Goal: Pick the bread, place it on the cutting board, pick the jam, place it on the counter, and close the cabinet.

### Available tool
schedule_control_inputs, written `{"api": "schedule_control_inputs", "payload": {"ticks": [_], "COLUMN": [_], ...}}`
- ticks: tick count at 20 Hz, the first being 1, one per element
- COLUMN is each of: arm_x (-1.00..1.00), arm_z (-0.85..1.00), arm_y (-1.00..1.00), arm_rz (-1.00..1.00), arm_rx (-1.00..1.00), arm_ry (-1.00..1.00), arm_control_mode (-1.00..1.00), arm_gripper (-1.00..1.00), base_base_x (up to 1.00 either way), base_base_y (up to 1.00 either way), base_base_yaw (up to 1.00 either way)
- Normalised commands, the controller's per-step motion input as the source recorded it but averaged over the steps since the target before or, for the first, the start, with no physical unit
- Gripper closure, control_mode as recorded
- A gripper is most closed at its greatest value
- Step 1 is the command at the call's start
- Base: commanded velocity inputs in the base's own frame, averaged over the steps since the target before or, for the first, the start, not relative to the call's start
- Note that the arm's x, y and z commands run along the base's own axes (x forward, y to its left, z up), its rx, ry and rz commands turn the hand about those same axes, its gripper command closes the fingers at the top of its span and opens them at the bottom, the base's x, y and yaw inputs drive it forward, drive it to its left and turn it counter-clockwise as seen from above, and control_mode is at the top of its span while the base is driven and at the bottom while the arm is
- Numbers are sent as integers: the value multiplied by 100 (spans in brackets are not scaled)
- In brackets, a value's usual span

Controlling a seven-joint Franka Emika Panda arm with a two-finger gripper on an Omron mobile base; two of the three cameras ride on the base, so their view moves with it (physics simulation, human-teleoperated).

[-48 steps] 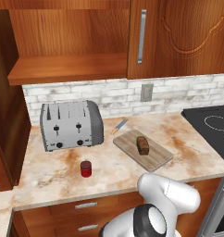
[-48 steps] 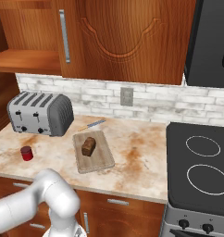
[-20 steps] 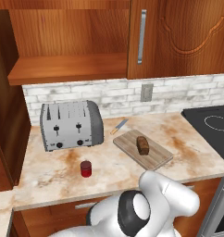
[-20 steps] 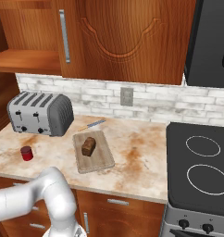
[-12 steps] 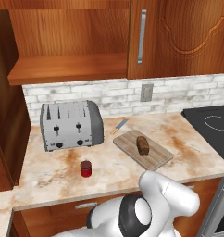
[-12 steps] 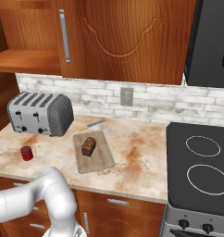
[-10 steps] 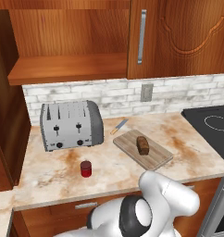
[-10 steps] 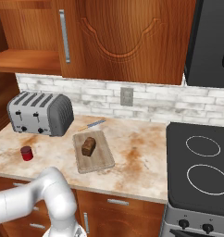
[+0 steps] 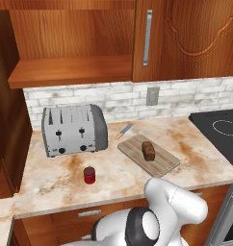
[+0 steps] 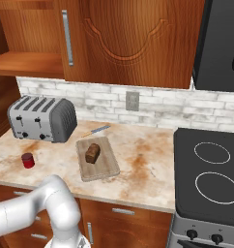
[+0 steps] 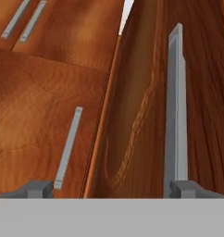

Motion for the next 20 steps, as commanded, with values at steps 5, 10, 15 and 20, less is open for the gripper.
{"api": "schedule_control_inputs", "payload": {"ticks": [5, 10, 15, 20], "arm_x": [9, 17, 21, 25], "arm_z": [0, 0, 0, 0], "arm_y": [-20, -25, -26, -29], "arm_rz": [-9, -11, -9, -6], "arm_rx": [4, 3, 0, 0], "arm_ry": [0, 0, 0, 0], "arm_control_mode": [-100, -100, -100, -100], "arm_gripper": [-100, -100, -100, -100], "base_base_x": [0, 0, 0, 0], "base_base_y": [0, 0, 0, 0], "base_base_yaw": [0, 0, 0, 0]}}
